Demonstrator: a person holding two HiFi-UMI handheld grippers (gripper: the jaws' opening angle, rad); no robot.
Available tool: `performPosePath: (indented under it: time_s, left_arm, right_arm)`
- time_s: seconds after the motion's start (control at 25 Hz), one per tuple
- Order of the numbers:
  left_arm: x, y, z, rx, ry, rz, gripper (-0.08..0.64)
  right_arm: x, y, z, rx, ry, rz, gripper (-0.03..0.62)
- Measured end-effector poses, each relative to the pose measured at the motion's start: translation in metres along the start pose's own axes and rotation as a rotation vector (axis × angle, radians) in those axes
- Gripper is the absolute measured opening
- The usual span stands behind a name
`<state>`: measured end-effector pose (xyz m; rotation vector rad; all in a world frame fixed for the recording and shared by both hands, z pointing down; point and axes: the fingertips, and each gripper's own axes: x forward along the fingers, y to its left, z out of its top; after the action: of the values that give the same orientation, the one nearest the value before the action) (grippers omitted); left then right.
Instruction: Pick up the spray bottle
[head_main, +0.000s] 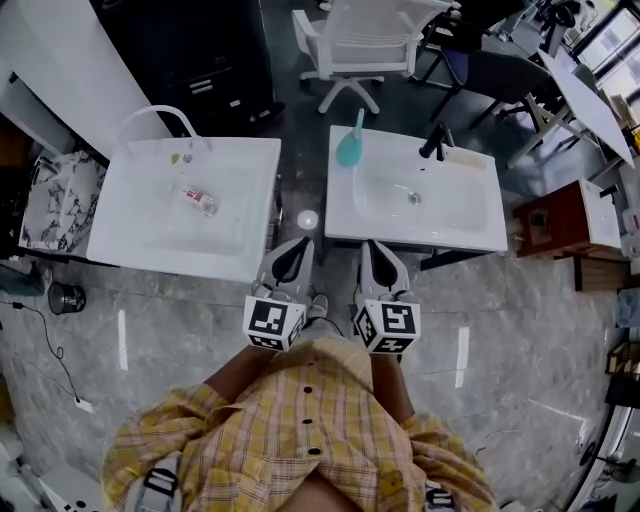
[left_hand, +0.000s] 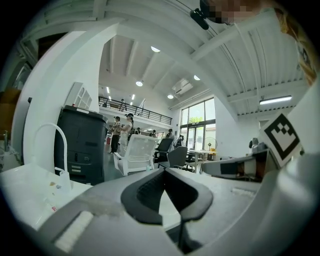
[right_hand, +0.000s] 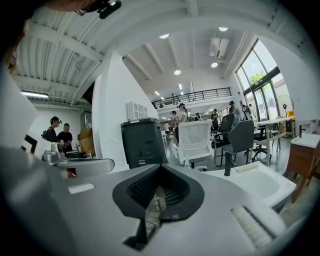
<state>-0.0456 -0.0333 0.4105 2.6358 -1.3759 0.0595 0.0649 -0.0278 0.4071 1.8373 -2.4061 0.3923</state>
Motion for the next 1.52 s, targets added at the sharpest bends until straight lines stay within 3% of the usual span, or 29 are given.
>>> performPosePath:
  time_s: [0.36,0.84,1.52]
  left_arm:
    - [0.074,0.017,0.003,0.023,0.038,0.045,0.000]
    - [0.118,0.046,-0.004,0.035,0.089,0.080,0.000]
    - [0.191,0.090,-0.020,0.011,0.132,0.033,0.000]
  right_arm:
    - [0.065,-0.050,0.013,0.020,0.020,0.030,0.000]
    - [0.134,-0.078,0.019,0.067,0.029,0.017,0.000]
    - [0.227,-0.096,0.003,0.077,0.078,-0.040,-0.002]
